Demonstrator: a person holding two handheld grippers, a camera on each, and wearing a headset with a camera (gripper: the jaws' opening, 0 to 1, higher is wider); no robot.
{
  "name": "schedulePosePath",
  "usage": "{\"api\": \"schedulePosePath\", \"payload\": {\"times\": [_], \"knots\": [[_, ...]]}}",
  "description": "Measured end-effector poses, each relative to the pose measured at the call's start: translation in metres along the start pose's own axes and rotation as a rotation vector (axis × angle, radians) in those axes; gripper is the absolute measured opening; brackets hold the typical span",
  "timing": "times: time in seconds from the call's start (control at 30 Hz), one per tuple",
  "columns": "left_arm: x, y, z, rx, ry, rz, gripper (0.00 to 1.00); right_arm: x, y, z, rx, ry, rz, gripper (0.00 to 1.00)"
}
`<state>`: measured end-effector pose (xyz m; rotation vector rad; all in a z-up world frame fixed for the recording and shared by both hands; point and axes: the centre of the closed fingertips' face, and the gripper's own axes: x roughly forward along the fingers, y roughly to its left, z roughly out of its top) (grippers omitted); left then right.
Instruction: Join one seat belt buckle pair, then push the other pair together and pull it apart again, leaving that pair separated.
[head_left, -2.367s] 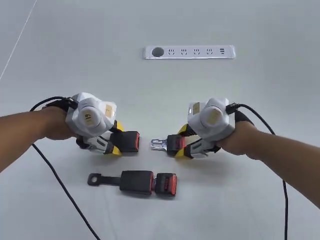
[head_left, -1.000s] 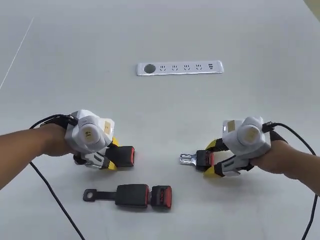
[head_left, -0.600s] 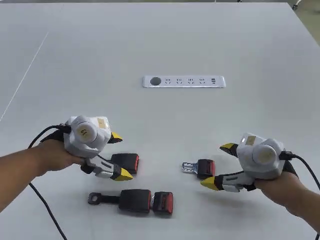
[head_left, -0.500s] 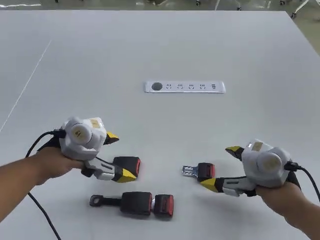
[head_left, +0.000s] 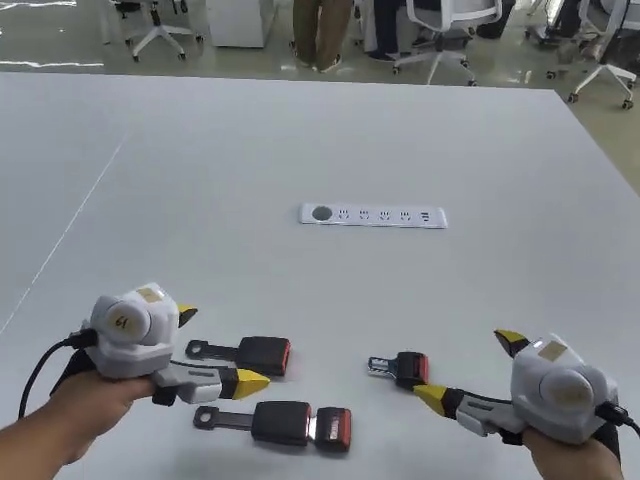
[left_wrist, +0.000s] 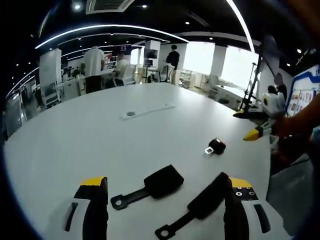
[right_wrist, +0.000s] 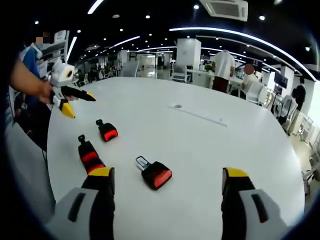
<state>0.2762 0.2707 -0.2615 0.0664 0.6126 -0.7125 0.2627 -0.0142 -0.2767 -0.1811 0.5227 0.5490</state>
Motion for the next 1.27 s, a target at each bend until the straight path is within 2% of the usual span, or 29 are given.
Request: {"api": "schedulePosePath", "payload": {"times": [0.1, 0.23, 0.33, 0.43, 0.6, 0.67, 0.8, 0.93, 1.03, 1.27], "knots": [[-0.016, -0.011, -0.006, -0.02, -0.013, 0.017, 1.0, -0.012, 0.006, -0.003, -0.019, -0.002, -0.012, 0.91], [-0.03, -0.017, -0.013, -0.049, -0.043, 0.046, 1.0, -0.025, 0.011, -0.008, -0.009, -0.008, -0.016, 0.92], [-0.039, -0.022, -0.021, -0.05, -0.03, 0.049, 1.0, -0.034, 0.016, -0.012, -0.007, -0.009, -0.017, 0.92], [-0.052, -0.026, -0.019, -0.066, -0.068, 0.065, 1.0, -0.043, 0.02, -0.014, -0.024, -0.007, -0.012, 0.92], [-0.071, -0.035, -0.028, -0.05, -0.063, 0.091, 1.0, -0.057, 0.025, -0.018, -0.008, -0.027, -0.016, 0.92], [-0.078, -0.035, -0.031, -0.065, -0.067, 0.096, 1.0, -0.061, 0.027, -0.02, -0.003, -0.031, -0.018, 0.92], [-0.084, -0.035, -0.037, -0.083, -0.066, 0.11, 1.0, -0.071, 0.032, -0.026, 0.019, -0.032, -0.024, 0.92], [-0.086, -0.036, -0.041, -0.082, -0.061, 0.111, 1.0, -0.078, 0.038, -0.031, 0.003, -0.025, -0.017, 0.92], [-0.087, -0.036, -0.041, -0.099, -0.071, 0.113, 1.0, -0.079, 0.038, -0.034, 0.015, -0.026, -0.02, 0.91], [-0.088, -0.038, -0.043, -0.091, -0.067, 0.108, 1.0, -0.078, 0.04, -0.035, 0.022, -0.026, -0.021, 0.91]]}}
